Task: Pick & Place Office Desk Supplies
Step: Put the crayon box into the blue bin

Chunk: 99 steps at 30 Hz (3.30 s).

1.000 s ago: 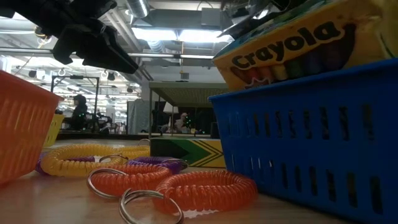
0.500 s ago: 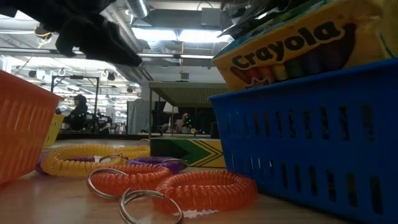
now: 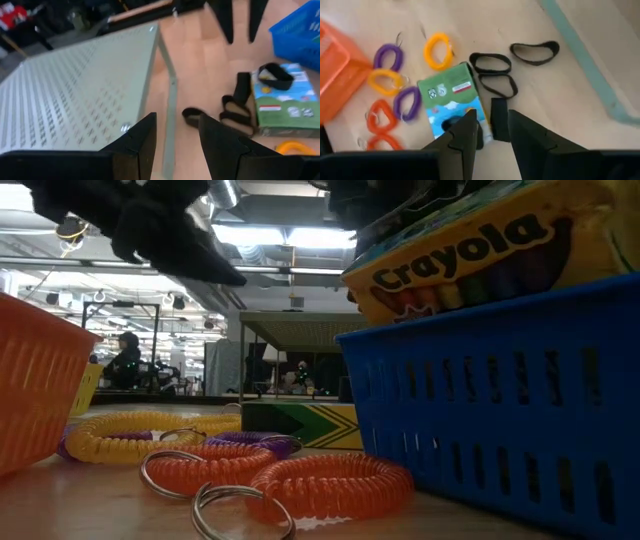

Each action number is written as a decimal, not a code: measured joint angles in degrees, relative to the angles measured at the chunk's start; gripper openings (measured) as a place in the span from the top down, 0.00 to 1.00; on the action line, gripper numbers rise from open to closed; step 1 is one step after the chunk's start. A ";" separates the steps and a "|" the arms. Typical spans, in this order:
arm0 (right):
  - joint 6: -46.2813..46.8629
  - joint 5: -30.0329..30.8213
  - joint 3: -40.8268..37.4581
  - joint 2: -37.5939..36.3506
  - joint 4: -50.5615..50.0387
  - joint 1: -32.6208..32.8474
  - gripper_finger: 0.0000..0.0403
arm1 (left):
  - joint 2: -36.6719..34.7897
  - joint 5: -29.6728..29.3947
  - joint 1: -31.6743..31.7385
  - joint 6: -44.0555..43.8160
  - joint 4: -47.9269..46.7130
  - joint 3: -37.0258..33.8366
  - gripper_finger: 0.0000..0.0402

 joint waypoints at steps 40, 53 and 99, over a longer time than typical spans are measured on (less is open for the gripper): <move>-16.43 -22.38 -0.20 12.85 5.05 -2.59 1.00 | 12.31 -0.37 4.12 -6.51 3.50 -0.02 0.64; -9.43 1.55 -0.21 7.14 -5.99 -8.07 1.00 | 12.31 -1.65 4.12 -6.11 3.59 -0.02 0.64; -13.65 -17.01 -0.15 6.75 9.60 -6.97 1.00 | 12.35 -1.61 4.12 -6.27 0.81 -0.02 0.64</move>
